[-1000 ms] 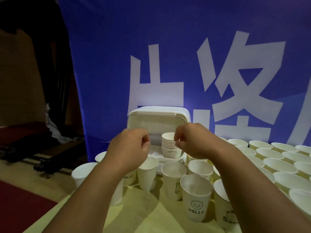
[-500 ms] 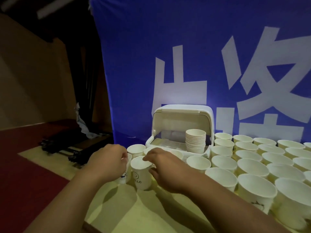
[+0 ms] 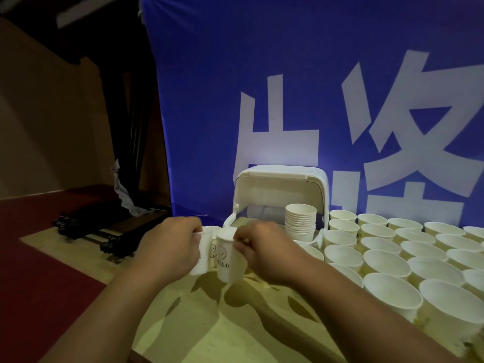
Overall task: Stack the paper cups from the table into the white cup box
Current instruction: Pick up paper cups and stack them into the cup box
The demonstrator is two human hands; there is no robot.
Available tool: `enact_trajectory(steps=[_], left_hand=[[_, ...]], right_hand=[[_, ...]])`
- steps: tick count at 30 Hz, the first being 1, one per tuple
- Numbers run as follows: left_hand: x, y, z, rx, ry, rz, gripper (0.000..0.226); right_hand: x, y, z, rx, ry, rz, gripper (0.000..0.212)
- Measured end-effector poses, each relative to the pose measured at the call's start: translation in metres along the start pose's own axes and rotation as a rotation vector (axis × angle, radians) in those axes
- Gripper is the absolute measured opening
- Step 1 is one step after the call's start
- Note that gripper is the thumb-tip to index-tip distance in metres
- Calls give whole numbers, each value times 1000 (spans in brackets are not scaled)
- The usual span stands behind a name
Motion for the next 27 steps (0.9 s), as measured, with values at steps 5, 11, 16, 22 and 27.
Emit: enact_trajectory(steps=[5, 11, 16, 22, 27], left_hand=[[28, 19, -18, 248, -34, 219, 17], [78, 7, -52, 389, -83, 402, 17], [122, -7, -79, 404, -136, 513, 14], [160, -34, -95, 280, -171, 486, 13], [172, -56, -88, 203, -149, 346, 11]], right_hand=[[9, 62, 0, 168, -94, -138, 14], [47, 122, 4, 469, -205, -78, 20], [70, 145, 9, 684, -271, -6, 25], [77, 152, 13, 790, -257, 27, 26], [83, 150, 9, 779, -265, 40, 27]])
Point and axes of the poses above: each hand's wrist, its own z-axis away from the middle knuckle, its own y-axis out of the back of the hand, x = y × z, the point moved 4 cm from there along -z, towards the middle knuckle, and after that the axes turned 13 degrees about -z, right-handed, at the moved point
